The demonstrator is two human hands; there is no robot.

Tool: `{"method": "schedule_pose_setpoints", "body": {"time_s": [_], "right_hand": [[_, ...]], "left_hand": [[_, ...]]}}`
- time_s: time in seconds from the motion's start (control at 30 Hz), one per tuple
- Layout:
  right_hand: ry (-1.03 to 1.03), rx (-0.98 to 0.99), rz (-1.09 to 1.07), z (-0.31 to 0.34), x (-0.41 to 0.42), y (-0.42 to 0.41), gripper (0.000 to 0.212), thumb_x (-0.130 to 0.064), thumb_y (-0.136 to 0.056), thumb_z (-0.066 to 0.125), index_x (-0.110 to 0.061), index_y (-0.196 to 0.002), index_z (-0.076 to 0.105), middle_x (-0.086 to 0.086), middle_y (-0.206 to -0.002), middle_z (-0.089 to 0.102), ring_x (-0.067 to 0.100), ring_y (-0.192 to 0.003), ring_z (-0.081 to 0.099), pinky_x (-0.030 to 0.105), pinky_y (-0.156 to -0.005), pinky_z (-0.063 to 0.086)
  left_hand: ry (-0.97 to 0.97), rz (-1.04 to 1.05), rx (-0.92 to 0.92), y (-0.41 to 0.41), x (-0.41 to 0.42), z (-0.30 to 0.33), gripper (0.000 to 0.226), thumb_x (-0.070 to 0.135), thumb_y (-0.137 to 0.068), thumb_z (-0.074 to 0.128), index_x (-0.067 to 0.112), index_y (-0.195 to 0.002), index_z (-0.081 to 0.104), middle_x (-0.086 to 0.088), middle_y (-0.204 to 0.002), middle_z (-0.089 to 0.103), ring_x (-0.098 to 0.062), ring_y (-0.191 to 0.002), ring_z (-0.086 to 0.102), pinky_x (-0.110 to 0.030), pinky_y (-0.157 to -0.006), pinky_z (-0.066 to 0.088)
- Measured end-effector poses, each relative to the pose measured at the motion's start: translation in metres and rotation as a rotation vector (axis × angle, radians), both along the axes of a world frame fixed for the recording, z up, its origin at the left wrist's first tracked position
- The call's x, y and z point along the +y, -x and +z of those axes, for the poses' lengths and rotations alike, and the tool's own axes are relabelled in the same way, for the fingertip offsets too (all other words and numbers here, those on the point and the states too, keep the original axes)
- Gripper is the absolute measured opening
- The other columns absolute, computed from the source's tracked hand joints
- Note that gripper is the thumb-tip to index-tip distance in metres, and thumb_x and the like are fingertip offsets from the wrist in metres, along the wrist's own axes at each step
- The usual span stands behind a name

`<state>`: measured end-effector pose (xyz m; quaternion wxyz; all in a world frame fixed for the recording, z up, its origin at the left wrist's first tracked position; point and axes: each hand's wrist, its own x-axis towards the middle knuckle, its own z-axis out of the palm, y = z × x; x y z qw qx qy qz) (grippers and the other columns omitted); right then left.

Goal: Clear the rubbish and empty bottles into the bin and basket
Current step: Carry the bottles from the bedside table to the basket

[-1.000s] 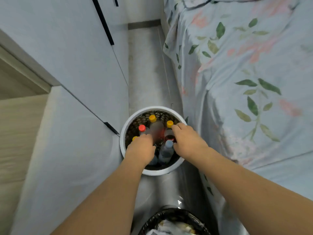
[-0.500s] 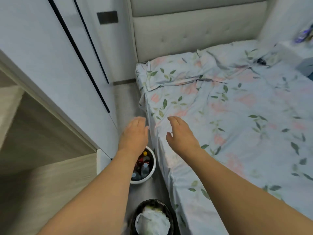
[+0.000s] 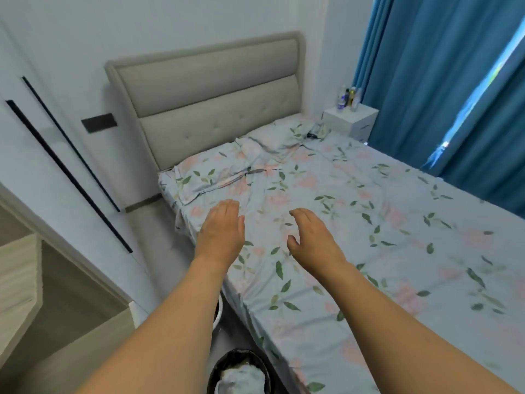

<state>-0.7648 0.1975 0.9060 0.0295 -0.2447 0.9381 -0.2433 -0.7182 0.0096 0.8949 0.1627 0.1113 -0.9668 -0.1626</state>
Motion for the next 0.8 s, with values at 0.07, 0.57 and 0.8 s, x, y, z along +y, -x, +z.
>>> {"method": "schedule_pose_setpoints", "body": {"time_s": [0.07,0.57,0.8], "right_hand": [[0.003,0.004,-0.078,0.006,0.033,-0.009,0.054,-0.020,-0.095,0.047,-0.012,-0.146,0.030,0.001,-0.151,0.030,0.017,-0.139,0.027,0.025,-0.112,0.023],[0.034,0.029,-0.699,0.044,0.378,-0.113,0.053,-0.019,-0.094,0.049,-0.016,-0.144,0.034,-0.001,-0.150,0.032,0.017,-0.137,0.031,0.031,-0.111,0.030],[0.060,0.020,-0.919,0.046,0.487,-0.167,0.052,-0.018,-0.093,0.051,-0.014,-0.142,0.035,0.003,-0.145,0.037,0.019,-0.129,0.039,0.026,-0.103,0.033]], "left_hand": [[0.002,-0.065,-0.001,0.005,0.026,0.004,0.040,0.023,-0.101,0.041,0.006,-0.137,0.042,-0.011,-0.140,0.046,-0.026,-0.131,0.040,-0.036,-0.110,0.032],[0.033,-0.640,0.085,0.022,0.362,0.036,0.037,0.023,-0.099,0.044,0.006,-0.131,0.048,-0.009,-0.134,0.052,-0.025,-0.123,0.047,-0.036,-0.102,0.040],[0.016,-0.876,0.059,0.006,0.500,0.028,0.041,0.025,-0.100,0.043,0.007,-0.136,0.045,-0.007,-0.140,0.048,-0.024,-0.127,0.044,-0.034,-0.105,0.037]]}}
